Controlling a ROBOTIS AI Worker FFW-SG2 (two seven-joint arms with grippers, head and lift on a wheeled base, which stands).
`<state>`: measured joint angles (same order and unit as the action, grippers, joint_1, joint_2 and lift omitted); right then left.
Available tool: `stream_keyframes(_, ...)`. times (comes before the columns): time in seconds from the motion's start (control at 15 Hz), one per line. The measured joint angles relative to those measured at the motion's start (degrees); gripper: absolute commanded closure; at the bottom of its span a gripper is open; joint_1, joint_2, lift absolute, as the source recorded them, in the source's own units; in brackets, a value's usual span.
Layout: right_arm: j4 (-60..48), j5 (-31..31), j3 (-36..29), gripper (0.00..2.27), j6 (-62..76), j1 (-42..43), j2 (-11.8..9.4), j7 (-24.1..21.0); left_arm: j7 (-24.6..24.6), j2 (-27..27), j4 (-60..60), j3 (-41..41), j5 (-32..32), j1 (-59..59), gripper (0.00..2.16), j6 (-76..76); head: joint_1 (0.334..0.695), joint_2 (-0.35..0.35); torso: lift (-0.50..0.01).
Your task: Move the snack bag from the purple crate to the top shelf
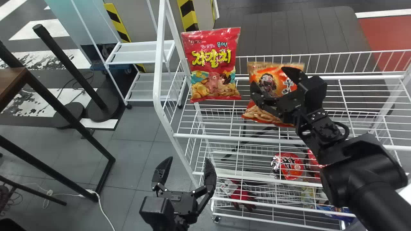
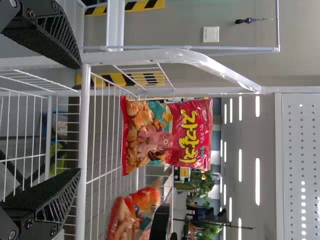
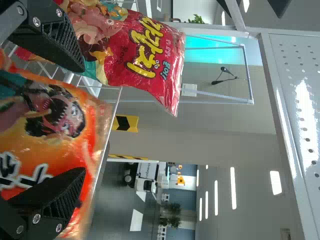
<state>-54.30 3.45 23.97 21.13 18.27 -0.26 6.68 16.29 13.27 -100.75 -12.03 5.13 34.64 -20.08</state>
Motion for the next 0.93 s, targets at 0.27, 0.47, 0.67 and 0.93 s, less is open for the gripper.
stream_keyframes(0.27,-0.02,0.76,-0.24,0.12,0.12,0.01,0.00,0.64,0.00,-0.05,0.16,-0.15,0.05,-0.40,0.07,0.57,0.695,0.232,0.001)
stream_keyframes(0.47,-2.40,1.47,-1.02,0.12,0.48,-1.49,0.00,1.34,0.05,-0.01,-0.11,-0.19,0.04,-0.68,0.07,1.30,0.695,0.230,0.001)
stream_keyframes(0.67,-11.62,1.45,-2.07,0.12,-3.33,-6.30,0.00,2.39,0.14,0.12,-1.49,0.04,-0.03,-0.69,0.07,2.84,0.695,0.241,0.001)
stream_keyframes(0.93,-29.45,1.47,-3.65,0.13,-12.40,-15.80,0.00,2.28,0.85,0.58,-8.19,0.72,-0.01,1.51,0.08,7.41,0.695,0.255,0.001)
